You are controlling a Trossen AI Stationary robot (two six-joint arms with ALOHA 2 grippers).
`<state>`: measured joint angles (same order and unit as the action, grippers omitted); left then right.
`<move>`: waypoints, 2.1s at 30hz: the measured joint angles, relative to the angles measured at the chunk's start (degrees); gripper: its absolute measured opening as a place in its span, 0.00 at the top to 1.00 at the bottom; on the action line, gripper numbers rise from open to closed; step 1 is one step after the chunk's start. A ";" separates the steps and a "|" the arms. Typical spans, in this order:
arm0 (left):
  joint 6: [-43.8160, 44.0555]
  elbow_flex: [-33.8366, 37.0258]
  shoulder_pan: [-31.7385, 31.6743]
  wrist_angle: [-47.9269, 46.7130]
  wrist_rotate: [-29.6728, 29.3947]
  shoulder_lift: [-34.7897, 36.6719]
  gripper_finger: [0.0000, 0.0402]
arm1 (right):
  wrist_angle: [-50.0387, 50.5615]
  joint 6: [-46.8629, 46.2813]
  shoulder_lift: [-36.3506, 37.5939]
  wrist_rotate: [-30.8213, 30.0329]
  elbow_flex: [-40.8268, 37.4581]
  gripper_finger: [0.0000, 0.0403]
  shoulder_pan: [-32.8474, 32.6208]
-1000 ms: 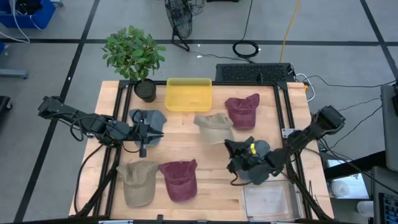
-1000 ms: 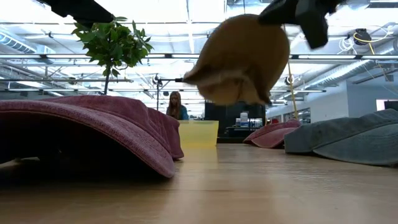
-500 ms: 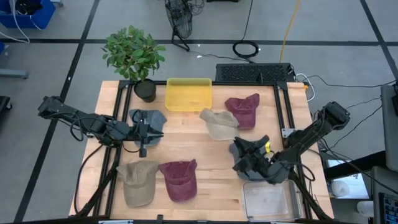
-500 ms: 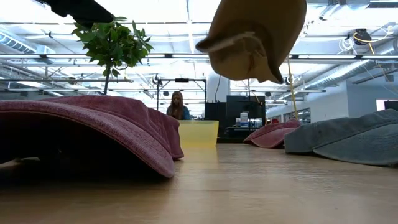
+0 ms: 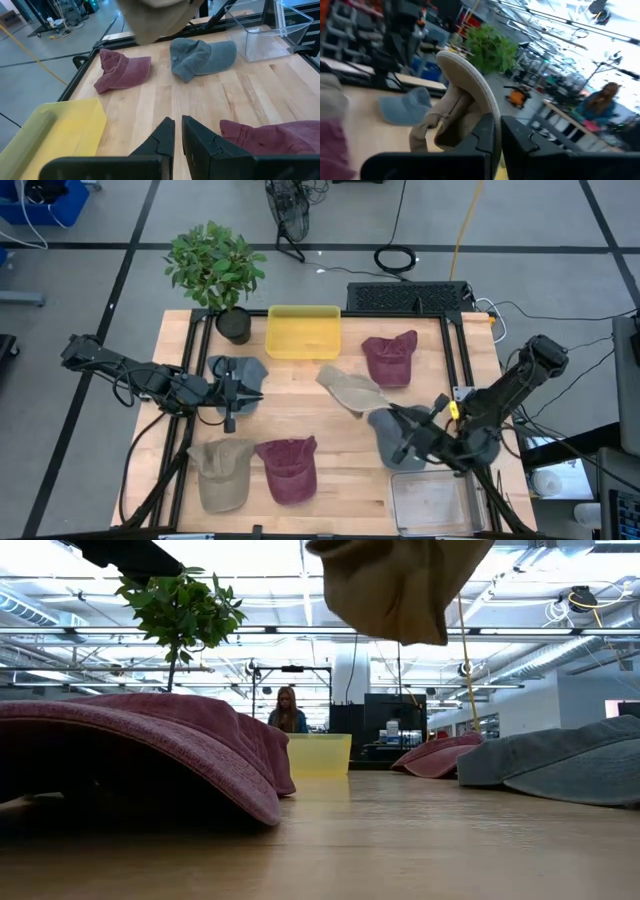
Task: Pick & Place hat
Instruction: Put the top brown cap into the transparent bin
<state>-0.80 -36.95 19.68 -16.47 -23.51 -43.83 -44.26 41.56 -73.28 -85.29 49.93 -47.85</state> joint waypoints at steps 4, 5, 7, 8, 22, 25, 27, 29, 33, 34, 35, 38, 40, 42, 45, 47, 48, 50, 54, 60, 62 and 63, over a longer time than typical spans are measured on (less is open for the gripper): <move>-0.15 0.00 0.00 0.00 0.00 0.00 0.90 | 0.95 -1.82 1.61 0.06 0.00 0.97 -1.85; -0.17 0.00 0.00 0.00 0.00 0.00 0.90 | 0.96 -2.22 1.86 0.11 0.00 0.97 -2.19; -0.17 0.00 0.01 0.01 0.00 -0.01 0.90 | 1.29 -3.11 2.61 1.45 0.00 0.97 -2.59; -0.17 0.00 0.01 0.02 0.00 0.00 0.90 | 1.68 -3.99 2.98 2.67 0.00 0.97 -2.62; -0.37 0.00 0.00 0.02 0.00 0.00 0.90 | 49.13 -47.98 16.86 36.71 0.02 0.97 3.66; -0.65 0.01 0.01 0.02 0.00 0.00 0.90 | 51.41 -50.46 19.81 43.01 0.02 0.97 4.31; -0.59 0.01 0.01 0.02 0.00 -0.01 0.90 | 51.42 -50.47 21.65 45.19 0.00 0.97 4.30; -0.57 0.01 0.00 0.02 0.00 0.00 0.90 | 51.42 -50.24 23.56 47.19 0.02 0.97 4.28; -0.14 0.02 0.00 0.01 -0.01 0.00 0.90 | 53.41 -51.46 26.85 49.63 0.02 0.97 4.28; -0.06 0.01 0.00 0.00 0.00 0.00 0.90 | 54.23 -52.34 27.53 49.69 0.02 0.97 4.28; 0.05 0.02 0.02 0.00 0.00 0.00 0.90 | 55.22 -53.21 28.26 49.98 0.02 0.97 4.28; 0.09 0.02 0.02 -0.02 0.00 0.00 0.90 | 57.03 -55.59 30.20 52.88 0.02 0.97 4.29; 0.11 0.02 0.01 -0.02 0.00 -0.01 0.90 | 56.66 -56.28 31.25 55.20 0.02 0.97 4.28; 0.18 0.02 0.00 -0.02 -0.01 0.00 0.90 | 56.15 -57.14 32.39 57.41 0.02 0.97 4.28; 0.28 0.02 0.00 -0.02 0.00 0.00 0.90 | 55.31 -57.52 34.20 60.34 0.02 0.97 4.28; 0.28 0.02 0.00 -0.04 0.00 0.00 0.90 | 55.44 -58.47 35.46 62.07 0.20 0.97 4.28; 0.28 0.00 0.00 -0.04 0.00 0.00 0.90 | 55.47 -59.32 35.96 63.05 0.31 0.97 4.28; 0.28 0.02 0.01 -0.04 0.00 -0.01 0.90 | 55.73 -61.40 36.94 64.79 0.35 0.97 4.28; 0.28 0.02 0.02 -0.04 0.00 0.00 0.90 | 61.12 -67.38 37.98 66.04 0.37 0.97 4.26; 0.40 0.02 0.00 -0.04 -0.01 0.00 0.90 | 69.23 -76.71 38.21 66.28 0.35 0.97 4.28; 0.96 0.02 0.01 -0.04 -0.02 -0.01 0.90 | 70.57 -79.47 39.26 68.63 0.35 0.97 4.28; 0.98 0.02 0.01 -0.04 -0.02 -0.02 0.90 | 70.76 -81.15 39.91 69.47 0.35 0.97 4.28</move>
<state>0.19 -36.93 19.69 -16.51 -23.53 -43.86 26.49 -39.59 -33.37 -15.82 50.28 -43.57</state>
